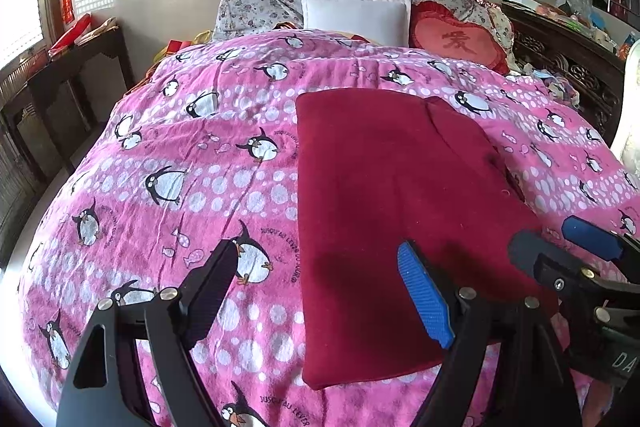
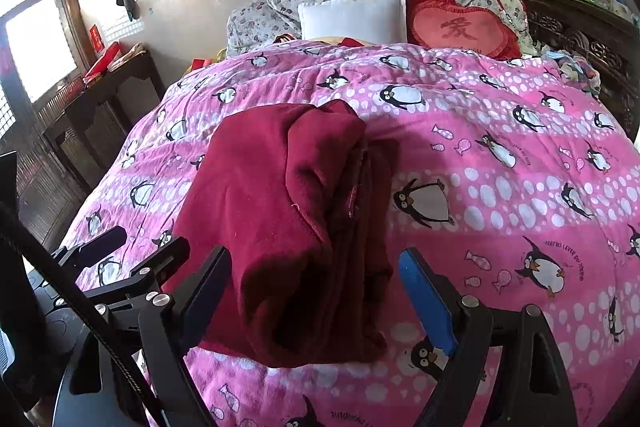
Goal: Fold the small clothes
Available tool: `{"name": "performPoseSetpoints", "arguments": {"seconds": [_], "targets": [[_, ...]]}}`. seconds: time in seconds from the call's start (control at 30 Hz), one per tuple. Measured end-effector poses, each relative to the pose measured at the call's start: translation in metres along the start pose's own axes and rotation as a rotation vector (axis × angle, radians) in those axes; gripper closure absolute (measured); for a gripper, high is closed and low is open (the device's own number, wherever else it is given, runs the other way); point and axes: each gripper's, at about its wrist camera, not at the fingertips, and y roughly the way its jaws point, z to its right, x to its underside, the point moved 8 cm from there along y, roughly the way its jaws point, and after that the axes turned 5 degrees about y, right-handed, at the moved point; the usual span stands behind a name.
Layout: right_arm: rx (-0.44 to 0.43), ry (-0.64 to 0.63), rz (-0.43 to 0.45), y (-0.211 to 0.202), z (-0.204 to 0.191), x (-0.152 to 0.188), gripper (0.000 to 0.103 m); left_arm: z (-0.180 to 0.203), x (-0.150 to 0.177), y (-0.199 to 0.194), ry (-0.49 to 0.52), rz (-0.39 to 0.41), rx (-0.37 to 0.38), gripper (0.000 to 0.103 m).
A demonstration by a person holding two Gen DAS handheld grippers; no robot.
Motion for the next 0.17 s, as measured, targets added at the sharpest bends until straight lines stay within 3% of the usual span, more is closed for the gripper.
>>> {"name": "performPoseSetpoints", "arguments": {"seconds": [0.17], "targets": [[-0.001, 0.004, -0.002, 0.0013, 0.0017, 0.0011, 0.014, 0.0042, 0.0005, -0.0001, 0.003, 0.002, 0.038, 0.021]]}}
